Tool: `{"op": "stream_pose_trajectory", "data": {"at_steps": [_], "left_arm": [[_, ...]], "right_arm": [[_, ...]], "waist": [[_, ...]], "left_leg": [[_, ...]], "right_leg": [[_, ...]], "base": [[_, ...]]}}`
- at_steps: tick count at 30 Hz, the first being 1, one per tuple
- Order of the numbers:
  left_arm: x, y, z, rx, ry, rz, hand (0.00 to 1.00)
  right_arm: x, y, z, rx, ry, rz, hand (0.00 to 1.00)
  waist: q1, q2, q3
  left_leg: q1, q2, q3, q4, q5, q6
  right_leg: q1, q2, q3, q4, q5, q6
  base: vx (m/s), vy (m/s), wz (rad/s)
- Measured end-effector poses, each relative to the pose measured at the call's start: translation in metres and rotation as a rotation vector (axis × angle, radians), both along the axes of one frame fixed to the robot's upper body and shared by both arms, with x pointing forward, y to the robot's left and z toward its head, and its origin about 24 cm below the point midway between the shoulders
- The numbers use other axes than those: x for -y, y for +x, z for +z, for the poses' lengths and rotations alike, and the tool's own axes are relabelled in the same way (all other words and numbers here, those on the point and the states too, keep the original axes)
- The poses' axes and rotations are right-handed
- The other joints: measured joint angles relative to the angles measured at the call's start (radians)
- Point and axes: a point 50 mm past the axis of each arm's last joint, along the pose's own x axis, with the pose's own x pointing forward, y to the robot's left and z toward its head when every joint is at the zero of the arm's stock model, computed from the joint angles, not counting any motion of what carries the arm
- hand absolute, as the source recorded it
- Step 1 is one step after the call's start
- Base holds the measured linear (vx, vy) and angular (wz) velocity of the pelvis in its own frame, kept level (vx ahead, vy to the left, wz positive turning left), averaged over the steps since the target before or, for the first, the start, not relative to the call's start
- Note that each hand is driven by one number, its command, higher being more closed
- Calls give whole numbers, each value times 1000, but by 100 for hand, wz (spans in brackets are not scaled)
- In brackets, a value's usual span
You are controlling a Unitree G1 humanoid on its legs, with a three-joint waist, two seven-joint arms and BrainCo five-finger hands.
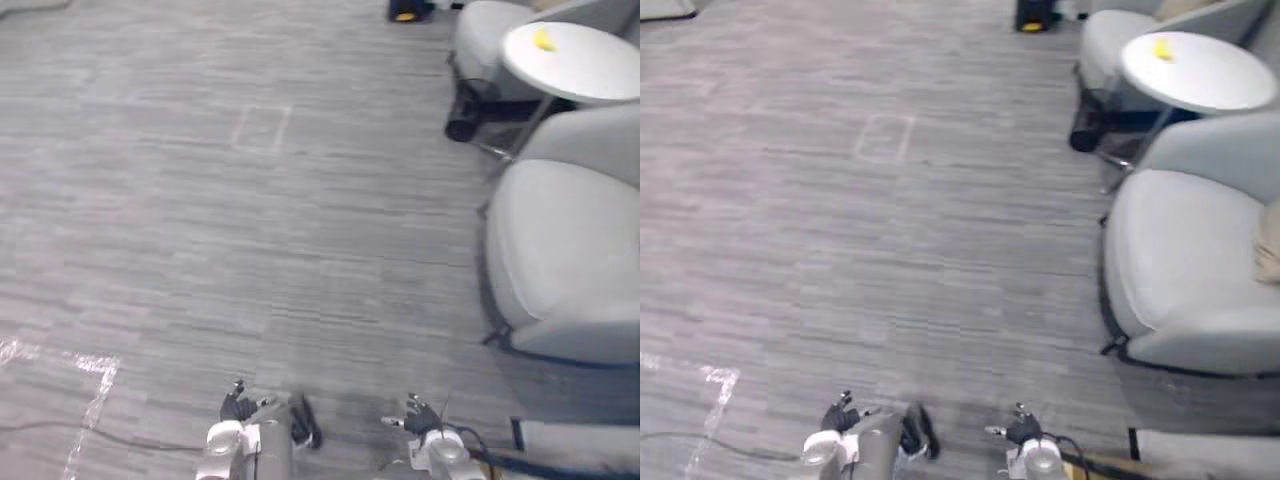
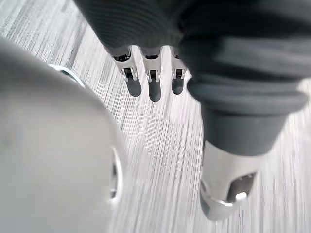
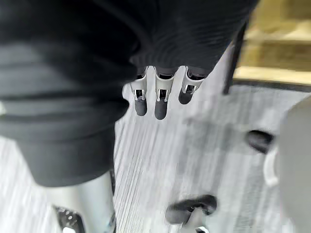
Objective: Organize the slippers on the shoe rack
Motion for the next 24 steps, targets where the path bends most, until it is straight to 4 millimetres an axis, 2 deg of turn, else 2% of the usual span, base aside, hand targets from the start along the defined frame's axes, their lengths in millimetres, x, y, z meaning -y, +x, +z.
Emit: {"op": "stream_pose_trajectory", "data": {"at_steps": [1, 2, 3, 4, 5, 6, 7, 8, 9, 10, 11, 12, 13, 14, 15, 16, 17, 19, 20, 21, 22, 23, 24], "left_arm": [[-1, 0, 0, 0, 0, 4, 0], [-3, -3, -1, -6, -2, 26, 0], [-3, -4, -2, -10, -6, 31, 0], [-2, -8, -4, -31, -13, 36, 0], [-1, -12, -7, -51, -21, 42, 0], [-1, -13, -8, -56, -22, 43, 0], [0, -19, -11, -79, -25, 46, 0], [1, -22, -12, -92, -29, 47, 0], [1, -25, -14, -105, -31, 47, 0], [1, -26, -15, -112, -31, 47, 0], [0, -23, -14, -108, -30, 45, 0], [2, -21, -14, -105, -33, 43, 0], [2, -21, -14, -105, -34, 42, 0], [3, -19, -13, -100, -35, 39, 0], [3, -19, -13, -100, -33, 34, 0], [3, -20, -14, -102, -33, 33, 0], [9, -22, -15, -106, -48, 34, 0], [14, -23, -15, -106, -63, 34, 0], [17, -20, -14, -92, -72, 43, 0], [19, -18, -13, -78, -87, 65, 0], [20, -17, -13, -74, -93, 75, 0], [21, -16, -11, -53, -104, 112, 0], [20, -16, -9, -38, -104, 124, 0]], "right_arm": [[-3, 1, 0, 3, 6, 5, 0], [-5, 1, 0, 3, 12, 4, 0], [-5, 0, 0, 0, 11, 3, 0], [-6, -4, -2, -10, 16, -2, 0], [-6, -2, -1, -1, 20, 2, 0], [-5, -1, 0, 4, 19, 3, 0], [-5, 0, 0, 8, 18, 4, 0], [-5, 1, 2, 20, 18, 4, 0], [-6, 6, 4, 43, 19, 6, 0], [-6, 6, 5, 48, 20, 7, 0], [-5, 10, 8, 71, 20, 5, 0], [-3, 13, 10, 90, 18, -4, 0], [-3, 14, 11, 94, 18, -10, 0], [-1, 15, 11, 97, 18, -26, 0], [-1, 15, 11, 97, 19, -29, 0], [-1, 15, 11, 97, 19, -29, 0], [1, 15, 11, 97, 16, -31, 0], [2, 17, 12, 103, 13, -36, 0], [4, 20, 14, 113, 12, -43, 0], [4, 19, 15, 116, 12, -43, 0], [4, 19, 16, 119, 12, -41, 0], [1, 17, 17, 125, 14, -24, 0], [-6, 15, 16, 123, 31, -15, 0]], "waist": [[2, -4, -1], [8, -6, -2], [9, -6, -2], [6, -7, -2], [-3, -7, 0], [-7, -5, 1], [-12, 2, 5], [-15, 13, 6], [-23, 13, 7], [-26, 12, 7], [-34, 9, 7], [-40, 10, 8], [-42, 9, 8], [-51, 2, 10], [-59, -5, 13], [-61, -5, 13], [-68, 14, 2], [-56, 27, -8], [-60, 39, -4], [-68, 51, 2], [-67, 58, 5], [-54, 85, 11], [-37, 86, 13]], "left_leg": [[4, -14, -5, -2, -12, 9], [35, -47, -16, -7, -31, 24], [51, -56, -22, -13, -36, 26], [117, -94, -58, -44, -54, 30], [221, -137, -109, -109, -58, 32], [255, -143, -123, -129, -58, 32], [355, -152, -168, -182, -58, 32], [408, -153, -200, -217, -58, 32], [461, -149, -235, -259, -58, 32], [473, -148, -248, -269, -58, 32], [513, -147, -296, -308, -58, 31], [546, -146, -338, -348, -64, 21], [553, -146, -350, -357, -67, 17], [584, -147, -394, -387, -82, 0], [619, -149, -432, -395, -109, -15], [627, -147, -444, -394, -117, -19], [655, -112, -497, -376, -142, -45], [640, -92, -502, -326, -138, -52], [597, -81, -494, -207, -116, -86], [542, -69, -479, -16, -83, -116], [522, -61, -468, 50, -67, -122], [419, 0, -409, 353, 111, -159], [331, 65, -359, 561, 93, -152]], "right_leg": [[-1, -13, 5, 29, 4, -6], [-33, -57, 28, 166, 11, -6], [-47, -70, 40, 225, 15, -5], [-94, -110, 91, 432, 55, 15], [-165, -124, 143, 714, 55, -26], [-186, -119, 159, 784, 50, -33], [-252, -71, 197, 921, 27, -33], [-305, -36, 203, 942, 7, -40], [-380, 17, 213, 905, -31, -55], [-408, 32, 215, 879, -44, -59], [-506, 77, 221, 764, -60, -71], [-578, 108, 234, 636, -43, -67], [-594, 115, 240, 592, -31, -61], [-625, 135, 271, 364, 67, -54], [-637, 143, 293, 249, 162, -62], [-638, 147, 300, 248, 190, -67], [-641, 172, 315, 320, 233, -109], [-643, 167, 288, 356, 194, -124], [-618, 166, 264, 374, 147, -129], [-554, 174, 242, 363, 105, -129], [-532, 177, 243, 353, 97, -131], [-415, 204, 256, 284, 67, -139], [-337, 218, 270, 243, 37, -151]], "base": [[487, 274, 53], [326, 195, 37], [630, 392, 58], [637, 371, 80], [625, 341, 88], [510, 199, 97], [467, 129, 76], [540, 102, 96], [430, 47, 75], [420, 6, 102], [438, -17, 107], [360, -17, 103], [480, -61, 104], [504, -104, 108], [504, -104, 106], [720, -204, 106], [631, -186, 69], [684, -198, 51], [616, -178, 42], [614, -184, 35], [506, -103, 3], [732, -55, -23], [724, -22, -24]]}}
